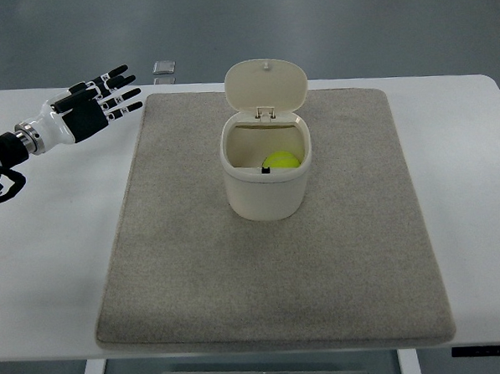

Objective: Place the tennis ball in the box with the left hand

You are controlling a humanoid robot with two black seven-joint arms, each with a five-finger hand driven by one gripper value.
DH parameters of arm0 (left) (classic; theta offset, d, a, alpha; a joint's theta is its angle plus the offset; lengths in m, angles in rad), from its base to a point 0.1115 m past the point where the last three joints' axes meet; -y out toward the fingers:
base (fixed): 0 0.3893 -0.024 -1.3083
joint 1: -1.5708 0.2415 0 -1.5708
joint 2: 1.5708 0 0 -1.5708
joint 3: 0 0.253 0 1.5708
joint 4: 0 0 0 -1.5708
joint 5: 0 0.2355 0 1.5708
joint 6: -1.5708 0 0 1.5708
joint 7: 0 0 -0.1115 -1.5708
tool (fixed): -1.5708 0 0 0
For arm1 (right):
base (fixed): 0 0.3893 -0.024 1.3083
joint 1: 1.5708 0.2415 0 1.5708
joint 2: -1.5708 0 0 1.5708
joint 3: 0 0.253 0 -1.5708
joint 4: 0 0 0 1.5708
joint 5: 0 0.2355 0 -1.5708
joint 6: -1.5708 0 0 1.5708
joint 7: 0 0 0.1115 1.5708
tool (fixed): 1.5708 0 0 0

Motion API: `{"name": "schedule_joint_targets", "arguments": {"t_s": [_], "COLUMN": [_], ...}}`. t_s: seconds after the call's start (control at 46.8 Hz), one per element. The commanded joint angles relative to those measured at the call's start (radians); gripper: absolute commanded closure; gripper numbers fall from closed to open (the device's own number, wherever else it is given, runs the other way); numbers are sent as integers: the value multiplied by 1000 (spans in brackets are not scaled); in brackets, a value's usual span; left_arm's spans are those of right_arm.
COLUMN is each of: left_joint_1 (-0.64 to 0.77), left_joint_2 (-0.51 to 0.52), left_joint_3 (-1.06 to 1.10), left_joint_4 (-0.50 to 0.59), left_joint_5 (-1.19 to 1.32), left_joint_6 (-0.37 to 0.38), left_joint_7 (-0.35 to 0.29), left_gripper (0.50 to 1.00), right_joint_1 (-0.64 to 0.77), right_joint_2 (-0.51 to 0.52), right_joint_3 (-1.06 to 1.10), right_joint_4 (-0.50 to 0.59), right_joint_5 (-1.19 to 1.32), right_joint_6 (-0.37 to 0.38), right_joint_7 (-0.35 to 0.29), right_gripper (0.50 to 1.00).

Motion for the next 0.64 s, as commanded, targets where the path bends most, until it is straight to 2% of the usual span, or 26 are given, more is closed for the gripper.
{"name": "schedule_joint_targets", "arguments": {"t_s": [0.0, 0.62], "left_joint_1": [0, -2], "left_joint_2": [0, 23], "left_joint_3": [-8, -34], "left_joint_4": [-2, 4], "left_joint_5": [3, 15], "left_joint_6": [0, 0], "left_joint_7": [0, -5], "left_gripper": [504, 504], "right_joint_1": [-1, 0], "right_joint_2": [0, 0], "right_joint_3": [-1, -2], "right_joint_4": [5, 18], "right_joint_5": [0, 0], "right_joint_6": [1, 1], "right_joint_7": [0, 5], "right_gripper": [599, 599]}}
